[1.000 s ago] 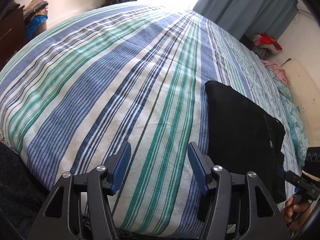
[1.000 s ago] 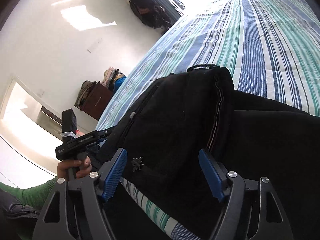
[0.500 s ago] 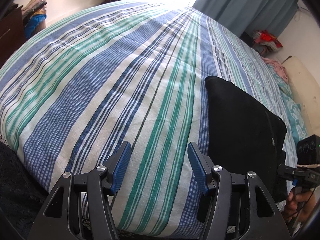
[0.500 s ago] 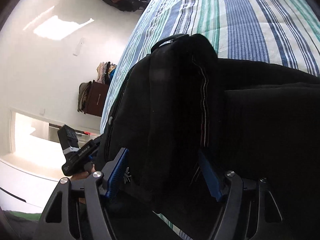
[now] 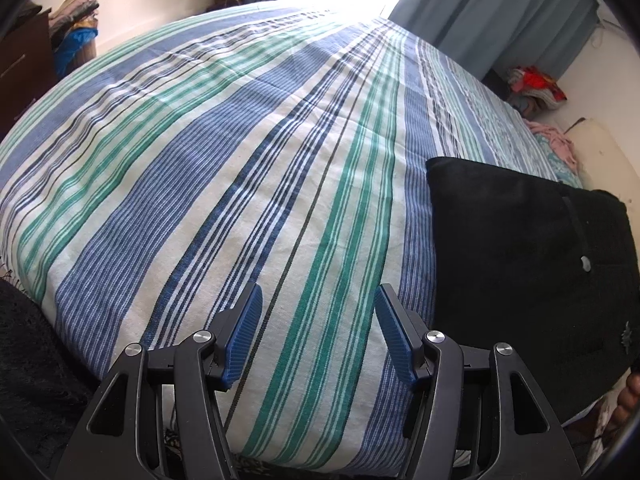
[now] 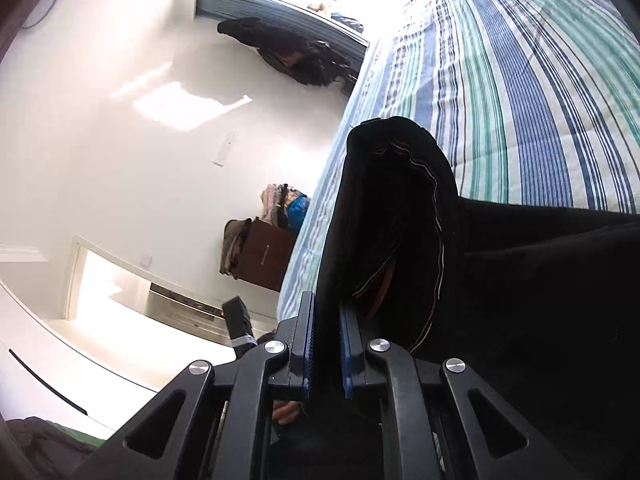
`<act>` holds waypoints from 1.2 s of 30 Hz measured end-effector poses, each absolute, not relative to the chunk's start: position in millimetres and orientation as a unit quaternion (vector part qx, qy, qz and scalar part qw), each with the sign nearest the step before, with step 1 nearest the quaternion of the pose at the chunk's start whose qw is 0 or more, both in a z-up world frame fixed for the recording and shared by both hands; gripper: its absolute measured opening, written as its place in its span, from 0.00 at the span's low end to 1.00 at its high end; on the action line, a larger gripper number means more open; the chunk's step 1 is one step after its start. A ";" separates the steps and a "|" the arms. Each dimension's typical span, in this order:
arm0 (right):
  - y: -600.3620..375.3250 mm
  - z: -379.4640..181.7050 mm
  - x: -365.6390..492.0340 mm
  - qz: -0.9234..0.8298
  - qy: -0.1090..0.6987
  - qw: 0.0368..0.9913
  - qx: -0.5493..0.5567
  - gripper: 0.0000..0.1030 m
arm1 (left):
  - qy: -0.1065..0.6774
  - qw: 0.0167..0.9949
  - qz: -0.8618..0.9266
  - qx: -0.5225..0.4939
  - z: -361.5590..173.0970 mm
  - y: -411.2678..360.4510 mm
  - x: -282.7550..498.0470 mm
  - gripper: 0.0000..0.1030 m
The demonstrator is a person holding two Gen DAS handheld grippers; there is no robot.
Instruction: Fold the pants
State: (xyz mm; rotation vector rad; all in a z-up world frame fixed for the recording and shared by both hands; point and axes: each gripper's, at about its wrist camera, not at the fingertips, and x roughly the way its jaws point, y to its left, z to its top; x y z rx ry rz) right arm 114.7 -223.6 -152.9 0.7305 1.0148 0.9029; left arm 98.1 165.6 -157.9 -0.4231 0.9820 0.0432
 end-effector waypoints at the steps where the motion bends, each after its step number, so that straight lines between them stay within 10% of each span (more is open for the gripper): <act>1: -229.3 -145.3 114.0 0.413 0.450 0.718 0.334 0.11 | 0.467 0.861 0.018 -0.200 -156.4 164.3 96.9 0.59; 19: -425.7 -171.5 92.0 0.256 0.441 0.771 0.382 0.01 | 0.468 0.872 -0.047 -0.137 -145.0 111.1 90.4 0.59; 22: -426.2 -182.6 89.0 0.204 0.465 0.795 0.333 0.11 | 0.469 0.874 -0.059 -0.114 -144.3 99.2 87.5 0.59; 25: -425.0 -191.3 85.4 0.208 0.475 0.788 0.332 0.48 | 0.469 0.875 -0.061 -0.100 -144.4 95.1 86.8 0.59; 36: -374.9 -212.9 88.7 0.262 0.562 0.752 0.224 0.50 | 0.476 0.871 -0.047 -0.114 -150.4 102.9 88.2 0.59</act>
